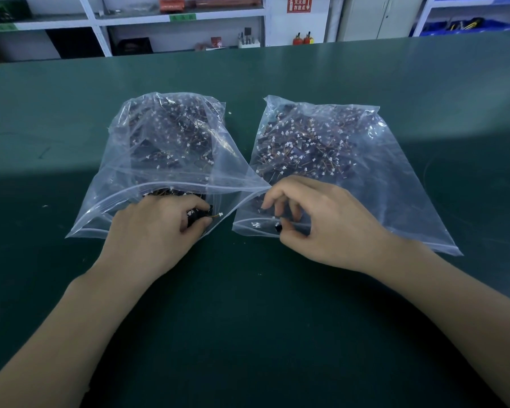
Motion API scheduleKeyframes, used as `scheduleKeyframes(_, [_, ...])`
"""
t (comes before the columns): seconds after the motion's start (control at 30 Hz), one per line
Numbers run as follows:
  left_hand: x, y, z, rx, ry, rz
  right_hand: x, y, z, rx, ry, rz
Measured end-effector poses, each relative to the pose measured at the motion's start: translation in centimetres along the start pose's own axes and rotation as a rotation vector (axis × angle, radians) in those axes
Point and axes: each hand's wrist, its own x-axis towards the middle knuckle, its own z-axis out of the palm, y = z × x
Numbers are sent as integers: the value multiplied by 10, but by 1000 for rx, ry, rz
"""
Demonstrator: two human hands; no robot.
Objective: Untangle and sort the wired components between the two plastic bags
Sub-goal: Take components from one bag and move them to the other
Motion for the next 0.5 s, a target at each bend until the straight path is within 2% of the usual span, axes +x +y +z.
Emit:
scheduleKeyframes(0.23, [-1,1,3,32,144,95,0,0,1,-6,14,-1])
scheduleKeyframes(0.4, [-1,2,5,-33,277,125,0,-1,1,-14,31,1])
scheduleKeyframes(0.5, [-1,6,7,-99,326,206,0,0,1,-9,42,2])
